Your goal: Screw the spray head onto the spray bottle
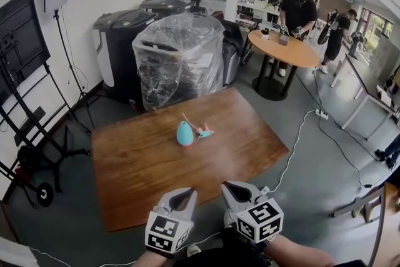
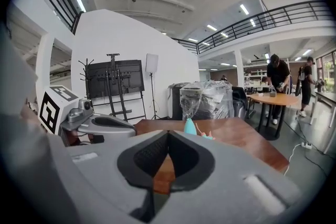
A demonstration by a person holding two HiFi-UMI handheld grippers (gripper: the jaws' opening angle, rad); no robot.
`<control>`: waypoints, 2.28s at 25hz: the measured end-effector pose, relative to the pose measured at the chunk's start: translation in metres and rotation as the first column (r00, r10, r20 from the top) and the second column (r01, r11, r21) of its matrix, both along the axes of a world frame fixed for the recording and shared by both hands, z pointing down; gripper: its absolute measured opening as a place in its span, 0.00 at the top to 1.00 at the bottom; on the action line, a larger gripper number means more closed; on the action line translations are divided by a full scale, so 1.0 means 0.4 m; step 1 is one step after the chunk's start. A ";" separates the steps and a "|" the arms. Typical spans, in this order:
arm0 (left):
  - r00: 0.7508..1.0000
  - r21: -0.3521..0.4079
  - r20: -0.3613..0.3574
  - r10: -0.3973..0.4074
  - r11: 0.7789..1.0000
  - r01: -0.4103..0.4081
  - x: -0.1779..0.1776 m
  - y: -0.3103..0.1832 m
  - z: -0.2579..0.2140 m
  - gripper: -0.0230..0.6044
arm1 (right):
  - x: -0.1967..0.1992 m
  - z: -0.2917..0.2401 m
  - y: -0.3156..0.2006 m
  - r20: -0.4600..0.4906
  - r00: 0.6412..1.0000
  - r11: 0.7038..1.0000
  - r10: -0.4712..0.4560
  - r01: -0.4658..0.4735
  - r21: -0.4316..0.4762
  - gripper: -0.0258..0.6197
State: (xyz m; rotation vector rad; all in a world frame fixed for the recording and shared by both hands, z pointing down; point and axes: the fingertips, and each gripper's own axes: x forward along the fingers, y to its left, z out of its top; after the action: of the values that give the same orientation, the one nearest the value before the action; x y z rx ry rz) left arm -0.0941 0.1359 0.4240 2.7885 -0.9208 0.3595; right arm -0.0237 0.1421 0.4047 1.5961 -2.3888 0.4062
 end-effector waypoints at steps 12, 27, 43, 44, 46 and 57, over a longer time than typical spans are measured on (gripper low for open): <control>0.993 -0.057 0.108 -0.050 0.997 0.057 0.131 -0.244 0.112 0.94 | 0.139 0.097 -0.229 0.029 0.996 0.994 -0.081 0.083 -0.076 0.97; 0.920 -0.113 0.338 -0.198 0.962 0.249 0.288 -0.542 0.293 0.87 | 0.333 0.208 -0.465 0.078 0.949 0.926 -0.307 0.317 -0.205 0.97; 0.873 -0.165 0.464 -0.148 0.954 0.250 0.299 -0.674 0.484 0.79 | 0.339 0.235 -0.525 0.041 0.936 0.908 -0.350 0.349 -0.230 0.97; 0.874 -0.170 0.464 -0.143 0.954 0.246 0.298 -0.681 0.493 0.79 | 0.334 0.236 -0.527 0.037 0.937 0.908 -0.348 0.347 -0.233 0.97; 0.876 -0.182 0.463 -0.134 0.953 0.242 0.298 -0.695 0.511 0.78 | 0.322 0.239 -0.531 0.027 0.937 0.907 -0.349 0.345 -0.240 0.97; 0.875 -0.236 0.471 -0.113 0.939 0.249 0.284 -0.747 0.582 0.77 | 0.256 0.264 -0.556 0.015 0.940 0.896 -0.342 0.330 -0.298 0.97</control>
State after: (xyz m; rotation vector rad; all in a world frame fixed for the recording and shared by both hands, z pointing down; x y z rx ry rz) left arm 0.0197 -0.1630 0.6567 2.3587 -1.1085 1.0544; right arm 0.0787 -0.0804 0.5104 1.0283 -2.3751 0.6207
